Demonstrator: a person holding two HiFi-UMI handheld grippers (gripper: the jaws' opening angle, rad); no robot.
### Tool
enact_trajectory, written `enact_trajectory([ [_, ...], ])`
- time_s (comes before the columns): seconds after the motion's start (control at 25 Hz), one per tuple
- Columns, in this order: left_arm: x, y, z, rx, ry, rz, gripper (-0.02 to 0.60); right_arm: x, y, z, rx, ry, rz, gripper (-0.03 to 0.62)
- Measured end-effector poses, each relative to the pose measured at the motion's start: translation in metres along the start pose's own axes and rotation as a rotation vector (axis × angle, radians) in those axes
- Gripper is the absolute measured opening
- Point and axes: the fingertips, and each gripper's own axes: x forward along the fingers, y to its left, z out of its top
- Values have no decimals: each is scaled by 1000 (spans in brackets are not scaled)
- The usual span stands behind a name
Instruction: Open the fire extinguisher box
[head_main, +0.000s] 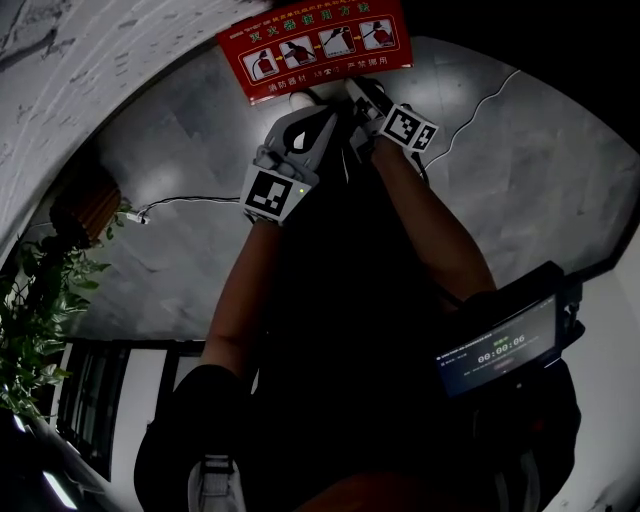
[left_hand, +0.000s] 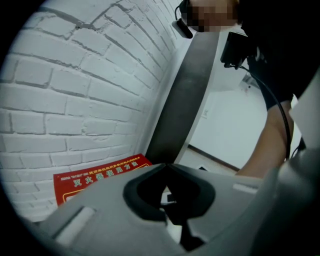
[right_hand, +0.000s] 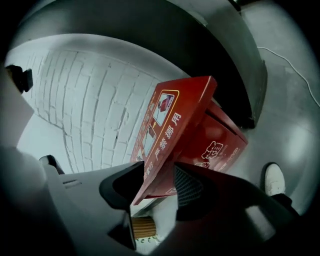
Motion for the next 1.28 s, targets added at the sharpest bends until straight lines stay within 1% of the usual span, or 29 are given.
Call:
enact_trajectory([
  [0.12, -2, -2, 0, -12, 24, -4, 2, 4, -6, 1, 46, -5, 9, 179],
  [0.24, -4, 0, -2, -18, 27, 0, 2, 8, -12, 2, 72, 0, 6, 178],
  [0.28, -4, 2, -2, -19, 27, 3, 2, 10, -14, 2, 72, 5, 1, 167],
  [0.32, -5, 3, -1, -19, 25, 4, 2, 11, -15, 3, 71, 8, -2, 135],
  [0.48, -6, 8, -1, -14, 7, 10, 2, 8, -9, 4, 88, 0, 12, 111],
  [0.64, -7, 6, 0, -19, -6, 11, 2, 0, 7, 8, 94, -14, 41, 101],
  [0.8, -9, 1, 1, -41, -2, 13, 2, -9, 32, 12, 45, -16, 103, 99],
  [1.04, -8, -5, 3, -34, -27, 1, 2, -21, 72, 25, -55, -41, 185, 100],
  [1.12, -9, 1, 11, -35, -43, 10, 2, -17, 91, 34, -91, -58, 223, 97],
  [1.28, -16, 19, 30, -31, -78, 29, 2, 0, 130, 55, -149, -85, 285, 70],
])
